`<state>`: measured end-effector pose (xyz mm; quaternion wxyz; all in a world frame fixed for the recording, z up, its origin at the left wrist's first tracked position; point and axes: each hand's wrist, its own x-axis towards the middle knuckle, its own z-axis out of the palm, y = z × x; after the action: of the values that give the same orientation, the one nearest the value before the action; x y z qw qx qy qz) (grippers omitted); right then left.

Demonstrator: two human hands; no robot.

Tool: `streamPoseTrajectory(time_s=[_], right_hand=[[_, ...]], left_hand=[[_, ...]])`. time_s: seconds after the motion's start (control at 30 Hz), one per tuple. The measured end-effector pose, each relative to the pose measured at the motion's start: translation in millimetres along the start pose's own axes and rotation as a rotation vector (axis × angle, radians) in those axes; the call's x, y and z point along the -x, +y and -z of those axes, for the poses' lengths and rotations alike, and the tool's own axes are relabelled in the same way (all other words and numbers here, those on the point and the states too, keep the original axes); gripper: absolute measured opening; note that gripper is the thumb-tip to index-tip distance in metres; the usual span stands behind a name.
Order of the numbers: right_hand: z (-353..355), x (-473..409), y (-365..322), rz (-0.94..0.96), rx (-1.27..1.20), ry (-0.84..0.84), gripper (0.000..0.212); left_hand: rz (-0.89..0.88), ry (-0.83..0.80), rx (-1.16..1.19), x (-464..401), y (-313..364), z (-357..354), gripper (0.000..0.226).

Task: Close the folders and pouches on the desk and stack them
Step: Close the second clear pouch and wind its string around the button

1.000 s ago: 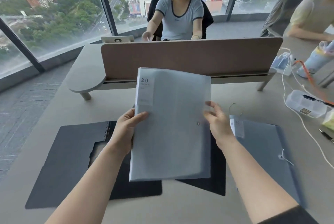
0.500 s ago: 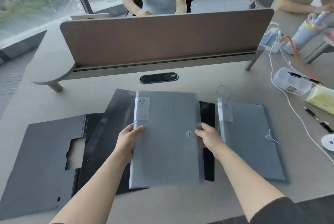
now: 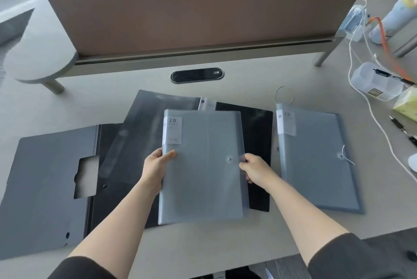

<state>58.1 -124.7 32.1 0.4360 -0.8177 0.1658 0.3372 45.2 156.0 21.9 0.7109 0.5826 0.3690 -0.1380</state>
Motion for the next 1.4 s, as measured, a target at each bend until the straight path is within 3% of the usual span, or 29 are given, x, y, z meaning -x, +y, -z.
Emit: streamPoseTrajectory(time_s=[0.23, 0.4, 0.57, 0.7, 0.77, 0.87, 1.0, 1.23, 1.4], right_hand=[[3, -3, -3, 0.014, 0.261, 0.021, 0.014], [14, -12, -2, -0.075, 0.453, 0.052, 0.02], [21, -14, -11, -0.151, 0.52, 0.048, 0.025], [20, -16, -17, -0.147, 0.472, 0.064, 0.02], [16, -19, -21, -0.144, 0.445, 0.07, 0.012], [11, -24, -28, -0.165, 0.411, 0.079, 0.009], [-1, -34, -33, -0.187, 0.347, 0.099, 0.006], [-24, -37, -50, -0.097, 0.528, 0.19, 0.018], [-40, -38, -63, 0.071, 0.669, 0.154, 0.019]], left_hand=[[-0.04, 0.07, -0.074, -4, -4, 3, 0.007], [-0.102, 0.142, -0.215, -7, -6, 2, 0.016], [-0.188, 0.257, -0.495, -3, -5, -5, 0.052], [-0.381, 0.306, -0.971, -1, -7, -17, 0.068], [-0.502, 0.259, -1.148, 1, -6, -23, 0.067], [-0.655, 0.008, -1.379, 2, -7, -36, 0.066], [-0.704, -0.237, -1.567, 1, -14, -53, 0.065], [-0.719, -0.274, -1.683, -2, -20, -58, 0.063], [-0.715, -0.281, -1.683, -3, -20, -57, 0.06]])
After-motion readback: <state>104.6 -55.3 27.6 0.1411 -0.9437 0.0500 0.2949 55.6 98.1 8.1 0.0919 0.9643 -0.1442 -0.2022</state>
